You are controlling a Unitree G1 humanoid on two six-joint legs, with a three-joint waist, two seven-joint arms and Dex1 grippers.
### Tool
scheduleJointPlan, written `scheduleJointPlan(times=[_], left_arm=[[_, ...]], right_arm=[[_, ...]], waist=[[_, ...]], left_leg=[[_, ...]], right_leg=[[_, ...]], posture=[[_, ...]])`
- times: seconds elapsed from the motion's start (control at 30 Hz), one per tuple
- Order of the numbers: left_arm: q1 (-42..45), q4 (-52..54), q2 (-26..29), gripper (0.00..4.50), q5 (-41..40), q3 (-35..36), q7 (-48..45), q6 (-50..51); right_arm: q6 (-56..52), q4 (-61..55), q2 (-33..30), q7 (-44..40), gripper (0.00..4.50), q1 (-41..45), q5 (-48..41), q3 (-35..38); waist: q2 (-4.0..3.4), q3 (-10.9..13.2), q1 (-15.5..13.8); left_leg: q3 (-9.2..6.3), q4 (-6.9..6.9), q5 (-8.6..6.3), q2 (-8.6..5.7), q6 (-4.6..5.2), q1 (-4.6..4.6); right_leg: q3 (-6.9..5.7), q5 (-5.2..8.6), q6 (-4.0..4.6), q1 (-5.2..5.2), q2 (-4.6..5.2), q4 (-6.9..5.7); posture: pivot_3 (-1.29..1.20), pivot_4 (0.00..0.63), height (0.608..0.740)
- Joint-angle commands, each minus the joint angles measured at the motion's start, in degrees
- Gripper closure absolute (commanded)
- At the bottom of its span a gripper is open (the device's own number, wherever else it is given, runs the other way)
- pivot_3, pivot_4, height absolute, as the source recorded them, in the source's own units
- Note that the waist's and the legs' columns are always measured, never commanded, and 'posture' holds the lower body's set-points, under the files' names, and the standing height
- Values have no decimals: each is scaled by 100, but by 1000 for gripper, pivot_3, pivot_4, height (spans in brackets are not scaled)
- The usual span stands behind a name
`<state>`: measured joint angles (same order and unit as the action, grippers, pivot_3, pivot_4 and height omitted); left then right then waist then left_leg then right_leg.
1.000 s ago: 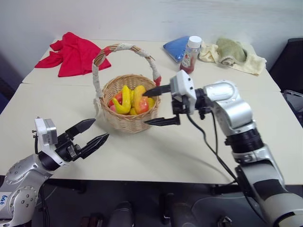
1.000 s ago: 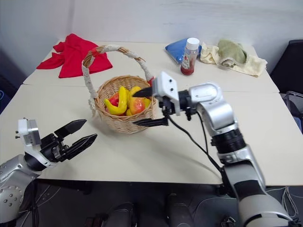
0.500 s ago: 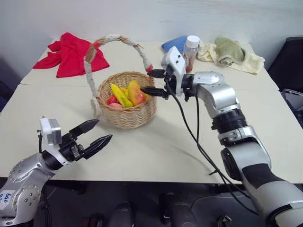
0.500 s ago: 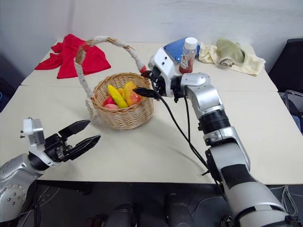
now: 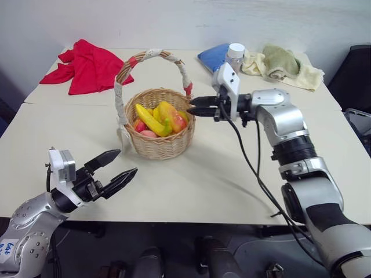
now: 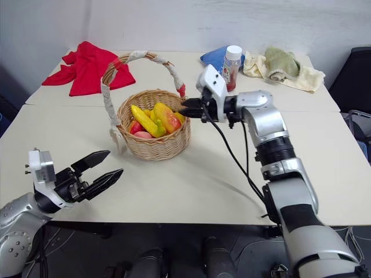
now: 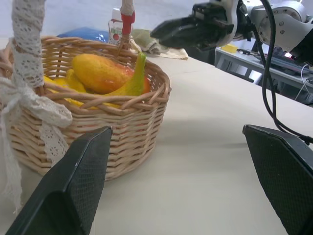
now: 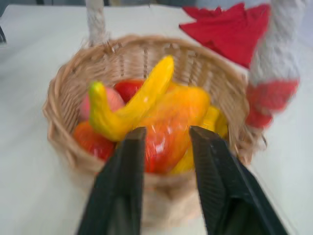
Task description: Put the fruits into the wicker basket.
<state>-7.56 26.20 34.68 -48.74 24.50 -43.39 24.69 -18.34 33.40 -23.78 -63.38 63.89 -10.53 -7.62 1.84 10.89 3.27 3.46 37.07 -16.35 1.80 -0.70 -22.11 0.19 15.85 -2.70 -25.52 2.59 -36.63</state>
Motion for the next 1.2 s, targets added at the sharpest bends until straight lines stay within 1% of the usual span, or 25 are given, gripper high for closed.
scheduleJointPlan(times=[0.03,0.13,0.27,0.33,0.43,0.53,0.73,0.83,0.93,1.0,1.1,1.2], left_arm=[[1,92,5,0,28,133,-5,-140],[59,33,3,0,52,78,-21,-159],[187,-62,8,0,86,10,-65,-159],[223,-80,9,0,95,0,-83,-156],[239,-94,10,0,103,1,-100,-155],[176,-39,-1,0,94,29,-94,-159],[-3,81,-39,0,78,82,-55,-184],[-24,98,-40,0,65,64,-57,-175],[79,29,-7,0,58,-1,-98,-141],[170,-19,27,0,38,-56,-153,-105],[407,-142,55,0,48,-224,-255,-58],[665,-333,70,0,92,-441,-426,-30]], right_arm=[[640,607,60,739,1700,433,270,247],[1264,1453,304,1081,775,828,423,296],[2032,2496,719,918,775,1299,526,295],[2093,2864,908,664,775,1500,422,406],[2128,3190,1030,182,775,1657,405,456],[2175,3311,1061,-208,1333,1702,423,503],[2292,3092,893,-574,3387,1451,498,491],[2299,2516,673,-773,4320,1025,360,568],[1938,1305,447,-913,4336,361,11,741],[1434,101,250,-815,4336,-209,-298,881],[315,-1939,-126,-189,4336,-1101,-941,1410],[-475,-3258,-504,583,4336,-1768,-1342,2067]], waist=[[-1,1,11],[-3,2,39],[-3,2,58],[-3,2,56],[-3,2,30],[-3,2,14],[-5,3,39],[-5,3,12],[-5,3,-28],[-5,3,-55],[-7,4,-132],[-19,12,-167]], left_leg=[[1,0,0,0,0,1],[6,-2,0,1,0,2],[8,-3,0,4,0,2],[9,-2,0,4,-1,1],[9,-1,0,2,-1,-1],[8,-2,-1,2,-1,-4],[4,-10,-3,6,-4,-1],[-2,-8,-3,6,-5,-2],[-2,-3,-3,3,-5,-3],[-6,-4,-2,1,-4,-7],[-9,-6,-3,0,-3,-11],[-7,-5,-3,0,-4,-13]], right_leg=[[1,0,0,0,-3,-1],[5,0,1,-2,-8,-3],[6,0,1,-2,-13,-2],[7,0,0,-2,-12,0],[6,-1,-1,-1,-7,1],[5,-1,-1,-1,-3,8],[1,0,0,-2,-4,8],[-3,0,0,-1,-3,10],[-3,0,0,2,1,9],[-6,0,0,3,4,12],[-10,0,-1,2,6,17],[-8,-1,-1,0,5,16]], posture=[[0,150,740],[0,150,740],[0,150,740],[0,150,740],[0,150,740],[0,150,740],[0,150,740],[0,150,740],[0,150,740],[0,150,740],[0,150,740],[0,150,740]])
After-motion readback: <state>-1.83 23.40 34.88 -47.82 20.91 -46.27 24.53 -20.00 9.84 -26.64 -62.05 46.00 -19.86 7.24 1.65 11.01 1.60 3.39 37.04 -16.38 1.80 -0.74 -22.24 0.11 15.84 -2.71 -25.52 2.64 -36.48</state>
